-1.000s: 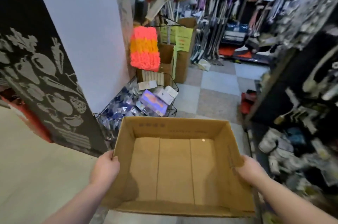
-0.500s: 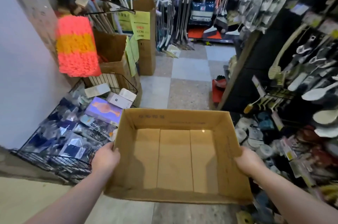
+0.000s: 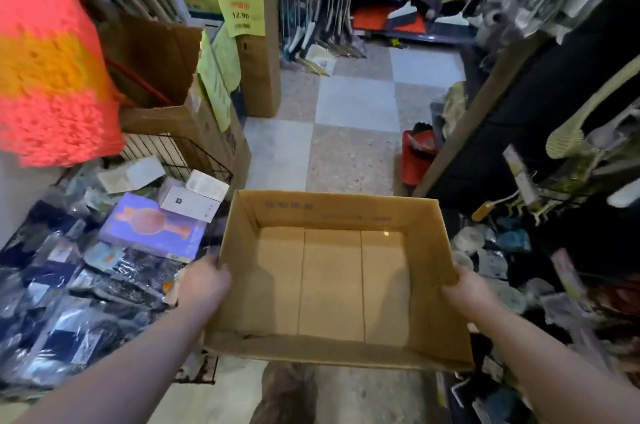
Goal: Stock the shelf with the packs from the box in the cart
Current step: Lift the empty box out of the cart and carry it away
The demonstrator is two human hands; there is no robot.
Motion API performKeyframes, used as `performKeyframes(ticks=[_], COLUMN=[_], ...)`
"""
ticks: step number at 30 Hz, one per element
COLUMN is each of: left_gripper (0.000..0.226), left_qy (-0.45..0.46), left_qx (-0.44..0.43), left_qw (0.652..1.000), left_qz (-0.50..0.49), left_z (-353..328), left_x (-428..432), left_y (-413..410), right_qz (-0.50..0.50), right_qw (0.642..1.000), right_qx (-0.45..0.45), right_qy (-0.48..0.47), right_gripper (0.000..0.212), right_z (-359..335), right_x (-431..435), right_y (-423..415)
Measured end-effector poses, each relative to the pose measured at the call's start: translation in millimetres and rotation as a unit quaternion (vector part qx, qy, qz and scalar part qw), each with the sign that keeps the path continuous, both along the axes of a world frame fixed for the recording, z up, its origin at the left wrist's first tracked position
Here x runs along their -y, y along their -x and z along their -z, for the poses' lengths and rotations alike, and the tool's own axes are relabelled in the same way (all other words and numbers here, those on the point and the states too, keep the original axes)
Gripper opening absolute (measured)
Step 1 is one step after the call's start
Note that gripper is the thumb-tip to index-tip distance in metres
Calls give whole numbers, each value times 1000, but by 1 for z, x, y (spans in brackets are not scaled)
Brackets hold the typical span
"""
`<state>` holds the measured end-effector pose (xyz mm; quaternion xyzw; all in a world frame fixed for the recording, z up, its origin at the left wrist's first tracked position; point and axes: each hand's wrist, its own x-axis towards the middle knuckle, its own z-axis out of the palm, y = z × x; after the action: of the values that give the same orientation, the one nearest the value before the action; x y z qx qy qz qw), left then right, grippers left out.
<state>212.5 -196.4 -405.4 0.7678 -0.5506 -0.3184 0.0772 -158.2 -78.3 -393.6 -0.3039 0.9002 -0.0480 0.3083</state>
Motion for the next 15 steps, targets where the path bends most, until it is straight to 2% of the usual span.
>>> performKeyframes(ticks=[3,8,15], left_gripper=[29,36,33], left_qy=[-23,-66,-137], left_qx=[1,7,26], left_qw=[1000,997,990], left_qz=[21,28,36], left_z=[25,76,192], left_x=[48,116,167], left_y=[15,41,70], right_qz=[18,80,120], right_qw=[1000,994,983], right_qx=[18,61,114], right_qy=[-13,-46,-79], right_gripper=[9,33,42], right_z=[13,83,184], right_x=[43,93,154], right_y=[8,38,63])
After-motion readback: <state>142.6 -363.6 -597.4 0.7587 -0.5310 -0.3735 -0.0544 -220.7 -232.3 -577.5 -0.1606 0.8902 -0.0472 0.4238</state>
